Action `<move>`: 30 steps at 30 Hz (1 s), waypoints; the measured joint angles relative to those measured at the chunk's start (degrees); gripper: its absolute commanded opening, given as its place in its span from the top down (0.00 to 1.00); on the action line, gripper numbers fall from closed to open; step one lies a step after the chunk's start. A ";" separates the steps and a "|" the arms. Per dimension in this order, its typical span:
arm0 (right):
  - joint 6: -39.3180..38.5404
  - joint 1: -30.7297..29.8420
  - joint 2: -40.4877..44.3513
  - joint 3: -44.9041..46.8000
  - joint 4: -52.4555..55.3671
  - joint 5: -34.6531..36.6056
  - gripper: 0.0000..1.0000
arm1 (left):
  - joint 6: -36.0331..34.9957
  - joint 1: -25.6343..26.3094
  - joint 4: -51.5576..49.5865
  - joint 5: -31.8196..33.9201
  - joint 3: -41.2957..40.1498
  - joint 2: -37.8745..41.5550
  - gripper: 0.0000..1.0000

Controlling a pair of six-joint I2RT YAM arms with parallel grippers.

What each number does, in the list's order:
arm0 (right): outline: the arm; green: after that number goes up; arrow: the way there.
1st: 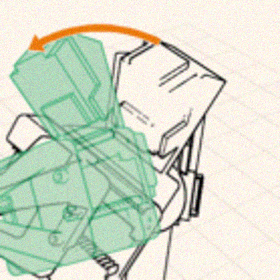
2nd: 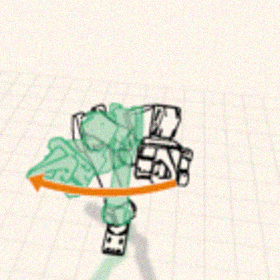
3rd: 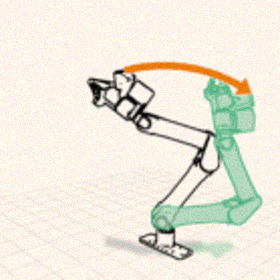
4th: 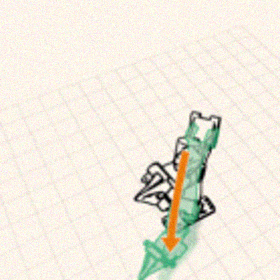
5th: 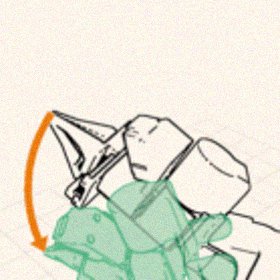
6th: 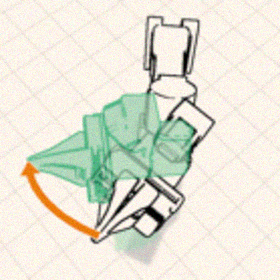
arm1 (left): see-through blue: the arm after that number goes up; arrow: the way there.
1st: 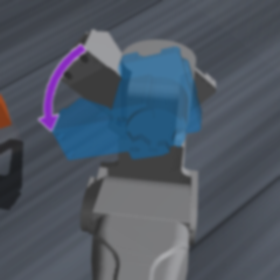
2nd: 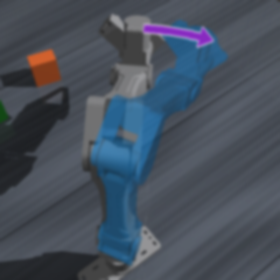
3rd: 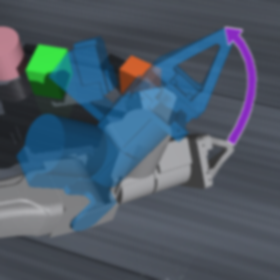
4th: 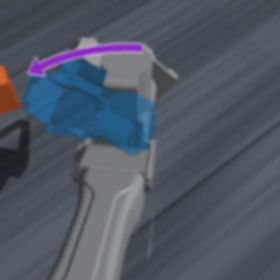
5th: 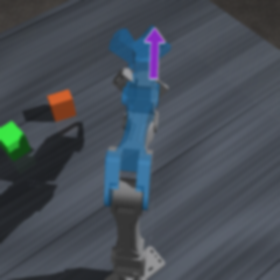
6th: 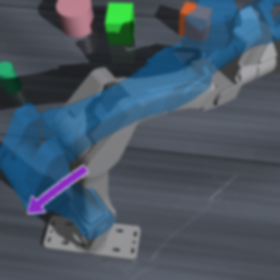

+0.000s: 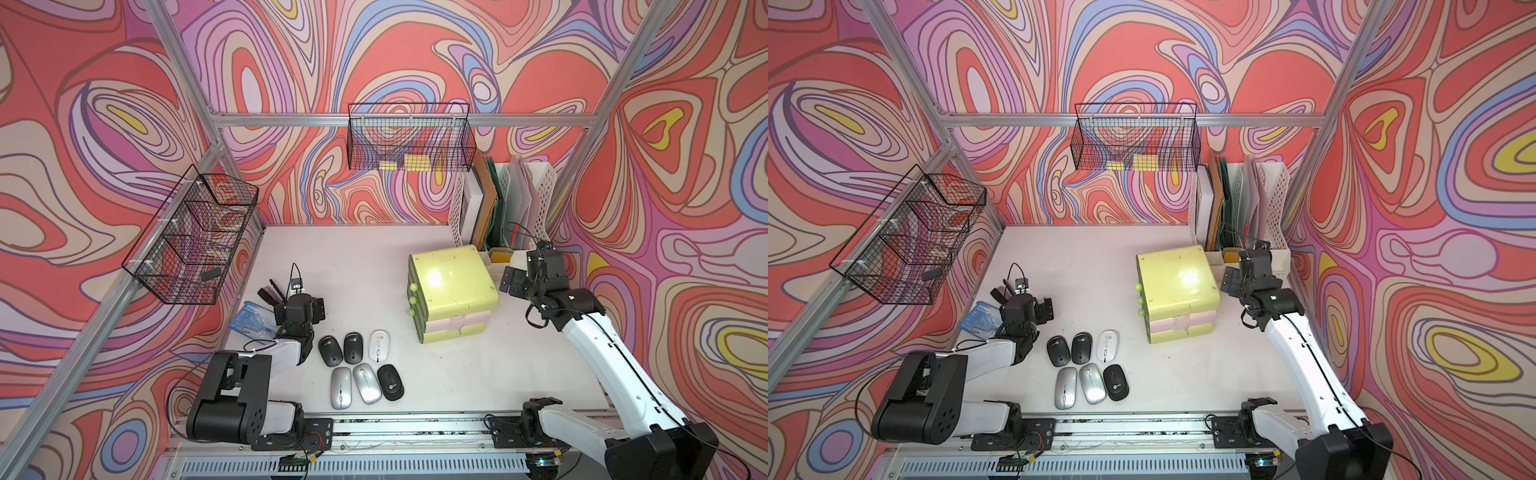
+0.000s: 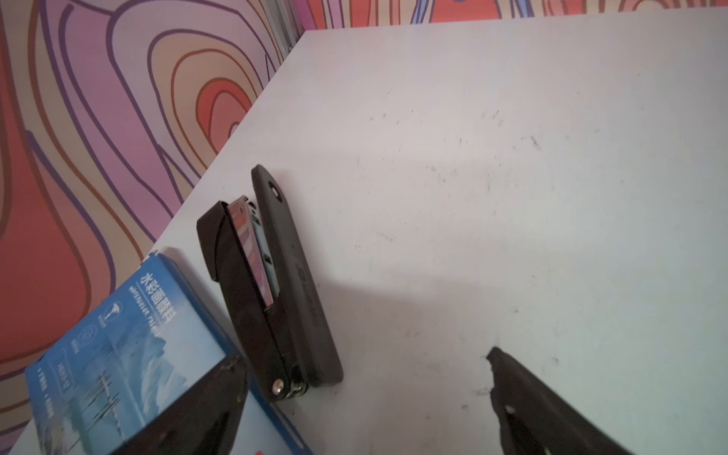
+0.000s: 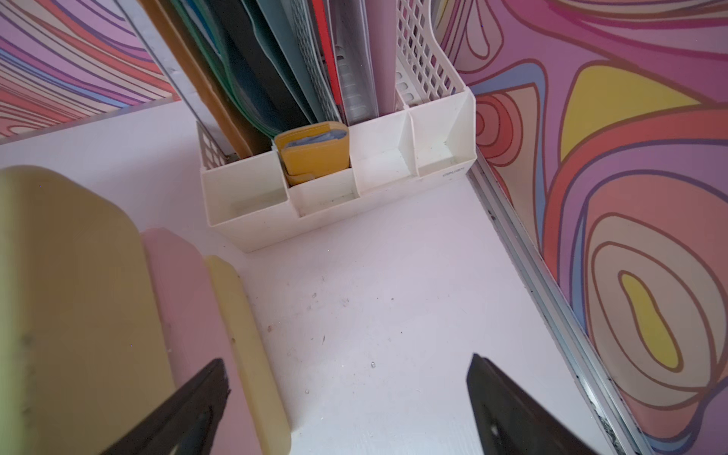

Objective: Take the mice out of the drawer
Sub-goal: Reset both arms

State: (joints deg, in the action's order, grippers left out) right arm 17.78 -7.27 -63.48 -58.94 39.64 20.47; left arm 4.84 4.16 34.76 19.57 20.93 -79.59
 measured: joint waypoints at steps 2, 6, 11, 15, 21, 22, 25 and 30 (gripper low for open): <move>0.33 0.85 0.04 2.62 -3.76 2.03 0.02 | -0.94 -0.02 5.81 -1.53 -0.04 -2.45 0.00; -0.13 1.81 -1.18 9.27 -14.10 7.50 0.02 | -3.15 0.04 12.35 -5.33 -0.31 -8.48 0.00; -3.96 4.33 -8.15 17.84 -32.54 10.71 0.02 | -3.56 0.04 15.54 -5.49 -0.63 -8.98 0.00; -4.94 6.60 -14.40 25.20 -49.09 9.11 0.02 | -3.56 0.04 16.52 -5.49 -0.63 -9.03 0.00; -6.91 6.60 -24.65 33.94 -73.44 5.25 0.02 | -3.61 0.04 17.14 -5.51 -0.66 -9.03 0.00; -7.69 6.60 -25.83 34.88 -78.03 4.39 0.02 | -3.61 0.04 17.16 -5.49 -0.66 -9.03 0.00; -9.79 6.54 -28.44 35.54 -86.12 1.27 0.02 | -3.58 0.04 17.16 -5.51 -0.66 -9.03 0.00; -14.47 5.99 -33.24 34.23 -93.77 -8.15 0.02 | -3.58 0.04 17.18 -5.51 -0.66 -9.03 0.00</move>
State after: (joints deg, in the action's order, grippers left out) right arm 3.31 -1.28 -96.73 -24.71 -54.13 12.32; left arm 1.26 4.21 51.94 14.06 20.27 -88.62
